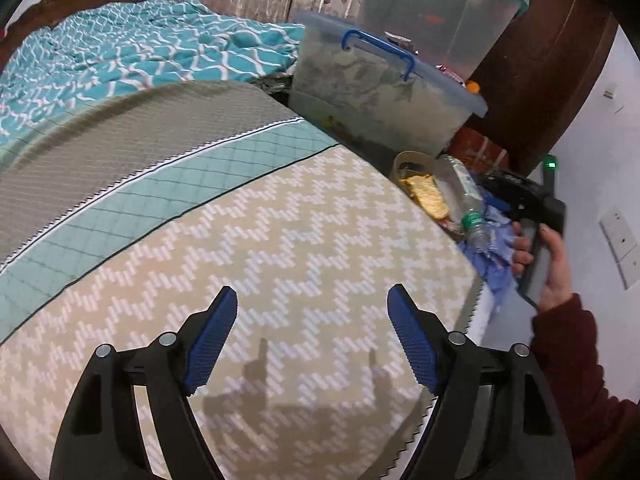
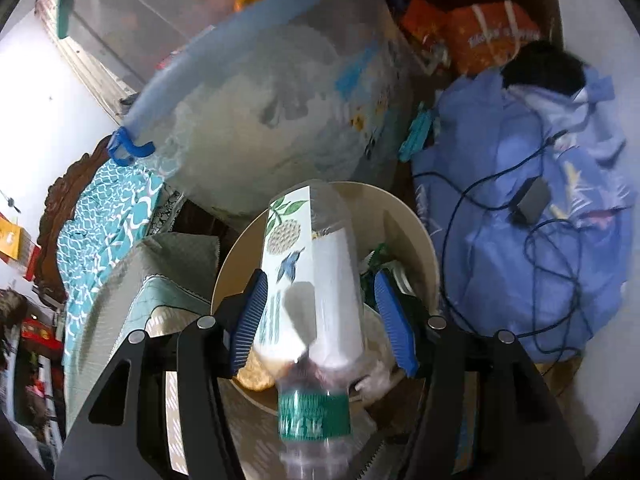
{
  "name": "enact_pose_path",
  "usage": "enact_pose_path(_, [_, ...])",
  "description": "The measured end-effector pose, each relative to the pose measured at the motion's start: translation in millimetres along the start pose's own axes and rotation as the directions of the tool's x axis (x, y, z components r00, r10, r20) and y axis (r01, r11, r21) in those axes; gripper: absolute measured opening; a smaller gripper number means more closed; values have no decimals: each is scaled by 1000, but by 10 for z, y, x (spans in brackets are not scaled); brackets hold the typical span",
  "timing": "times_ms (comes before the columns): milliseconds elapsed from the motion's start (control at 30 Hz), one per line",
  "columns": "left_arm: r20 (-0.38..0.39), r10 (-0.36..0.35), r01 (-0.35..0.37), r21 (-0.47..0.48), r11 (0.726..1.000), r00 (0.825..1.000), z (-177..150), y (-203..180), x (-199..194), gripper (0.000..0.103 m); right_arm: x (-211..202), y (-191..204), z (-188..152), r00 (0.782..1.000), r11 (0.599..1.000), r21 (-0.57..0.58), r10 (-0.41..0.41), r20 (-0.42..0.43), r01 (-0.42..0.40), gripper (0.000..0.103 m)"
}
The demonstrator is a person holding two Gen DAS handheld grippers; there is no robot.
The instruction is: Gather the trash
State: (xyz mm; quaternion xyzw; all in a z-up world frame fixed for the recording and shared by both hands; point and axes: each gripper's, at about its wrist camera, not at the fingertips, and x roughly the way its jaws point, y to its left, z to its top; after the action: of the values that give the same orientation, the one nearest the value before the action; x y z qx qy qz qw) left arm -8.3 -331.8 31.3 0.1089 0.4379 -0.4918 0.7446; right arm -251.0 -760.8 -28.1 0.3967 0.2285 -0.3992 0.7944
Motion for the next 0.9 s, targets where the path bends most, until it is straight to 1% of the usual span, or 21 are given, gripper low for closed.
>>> enact_pose_path(33, [6,10,-10,7,1000,1000,-11,1,-14,76,-74,29,-40,1000,1000,-9,-4,15,5,59])
enact_pose_path(100, [23,32,-33,24,999,999,-45,-4,-55,84,-235,109,-168,999,1000,-27,-6,41,7,59])
enact_pose_path(200, [46,54,-55,36,998,998,-93,-3,-118,90,-474,283,-463,998,998,-53,28,54,-25,59])
enact_pose_path(233, [49,57,-59,35,998,997,-104,3,-133,91,-555,367,-589,998,997,-69,38,57,-35,60])
enact_pose_path(367, [59,56,-57,21,998,997,-163,50,-207,94,-805,638,-1027,996,992,-114,69,58,-62,68])
enact_pose_path(400, [66,69,-71,22,997,995,-185,63,-238,94,-878,724,-1173,996,990,-122,76,54,-69,69])
enact_pose_path(467, [75,85,-88,27,996,994,-222,72,-281,94,-946,821,-1352,996,989,-131,76,49,-69,76])
enact_pose_path(500, [78,92,-94,30,995,993,-247,75,-308,94,-1000,903,-1482,996,987,-145,76,41,-70,77])
enact_pose_path(600, [90,119,-124,46,991,989,-300,80,-371,94,-1117,1078,-1735,997,984,-162,79,26,-74,81])
enact_pose_path(667, [97,146,-152,55,987,984,-329,92,-408,94,-1166,1128,-1827,996,984,-156,86,18,-82,84])
enact_pose_path(733, [102,158,-165,56,985,982,-353,114,-444,94,-1237,1198,-1906,996,985,-147,91,17,-88,85])
enact_pose_path(900, [121,191,-199,56,978,974,-418,161,-556,94,-1452,1317,-1999,995,987,-139,87,51,-79,90])
